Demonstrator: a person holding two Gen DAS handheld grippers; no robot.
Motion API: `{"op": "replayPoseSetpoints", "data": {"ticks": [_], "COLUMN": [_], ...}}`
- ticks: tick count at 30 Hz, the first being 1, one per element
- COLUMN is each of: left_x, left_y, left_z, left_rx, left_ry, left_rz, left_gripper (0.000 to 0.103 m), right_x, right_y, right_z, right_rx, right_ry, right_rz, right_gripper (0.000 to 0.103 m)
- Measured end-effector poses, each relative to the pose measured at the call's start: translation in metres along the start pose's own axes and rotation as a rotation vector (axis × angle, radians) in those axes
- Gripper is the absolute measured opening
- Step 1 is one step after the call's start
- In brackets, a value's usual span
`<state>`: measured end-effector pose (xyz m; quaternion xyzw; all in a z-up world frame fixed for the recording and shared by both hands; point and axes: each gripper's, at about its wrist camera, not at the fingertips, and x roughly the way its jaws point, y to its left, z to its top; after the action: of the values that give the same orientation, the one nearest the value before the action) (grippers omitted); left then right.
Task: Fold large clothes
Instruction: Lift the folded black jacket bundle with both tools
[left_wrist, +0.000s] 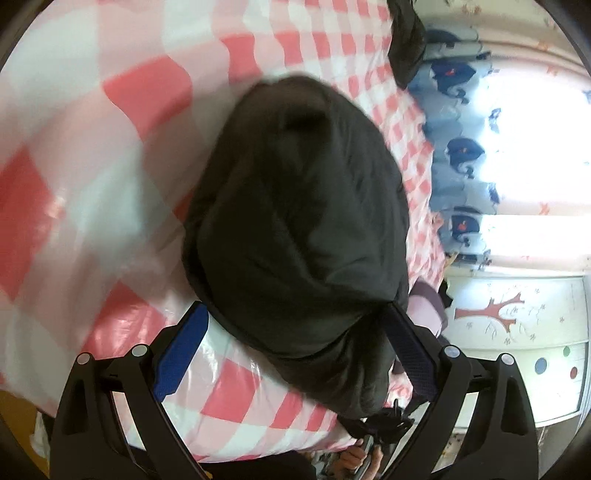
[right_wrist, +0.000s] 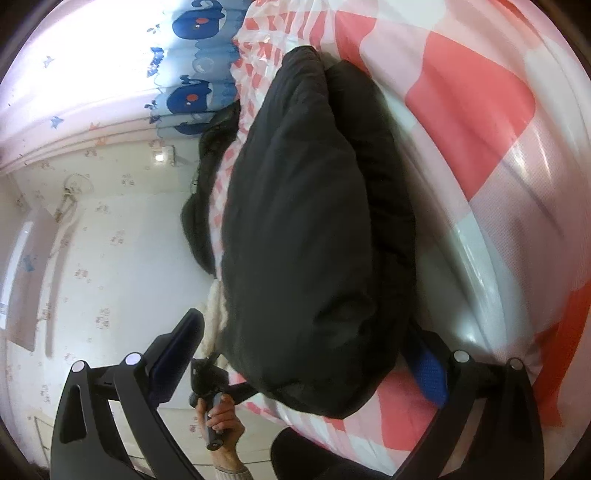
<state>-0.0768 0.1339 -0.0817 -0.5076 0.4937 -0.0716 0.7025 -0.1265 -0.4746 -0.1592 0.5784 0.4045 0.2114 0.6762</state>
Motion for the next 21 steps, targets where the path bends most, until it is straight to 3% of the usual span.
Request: {"op": "replayPoseSetpoints", "data": {"ticks": [3, 8, 13, 15, 16, 18, 20, 21], "left_x": [0.004, 0.027, 0.04, 0.042, 0.043, 0.043, 0.04, 0.038], "left_y": [-0.011, -0.014, -0.008, -0.007, -0.006, -0.01, -0.013, -0.014], "left_z": [0.006, 0.016, 0.022, 0.023, 0.023, 0.023, 0.022, 0.022], "left_rx": [0.033, 0.04, 0.009, 0.019, 0.024, 0.06, 0.084, 0.093], "left_ry": [0.02, 0.074, 0.071, 0.07, 0.074, 0.075, 0.074, 0.075], "left_rz": [0.05, 0.115, 0.112, 0.103, 0.097, 0.08, 0.071, 0.07], "left_gripper": [0.091, 0.091, 0.09, 0.068, 0.063, 0.038, 0.03, 0.027], "right_x": [0.0, 0.003, 0.015, 0.015, 0.015, 0.014, 0.013, 0.012], "right_y": [0.0, 0.001, 0.011, 0.014, 0.016, 0.026, 0.035, 0.039], "right_z": [0.002, 0.004, 0.009, 0.01, 0.009, 0.006, 0.002, 0.0], "right_rx": [0.014, -0.003, -0.001, 0.008, 0.001, -0.033, -0.071, -0.087], "right_ry": [-0.007, 0.008, 0.044, 0.043, 0.042, 0.027, 0.022, 0.016], "right_rz": [0.025, -0.008, -0.073, -0.091, -0.093, -0.1, -0.127, -0.143], "right_gripper": [0.096, 0.096, 0.096, 0.096, 0.096, 0.094, 0.071, 0.067]}}
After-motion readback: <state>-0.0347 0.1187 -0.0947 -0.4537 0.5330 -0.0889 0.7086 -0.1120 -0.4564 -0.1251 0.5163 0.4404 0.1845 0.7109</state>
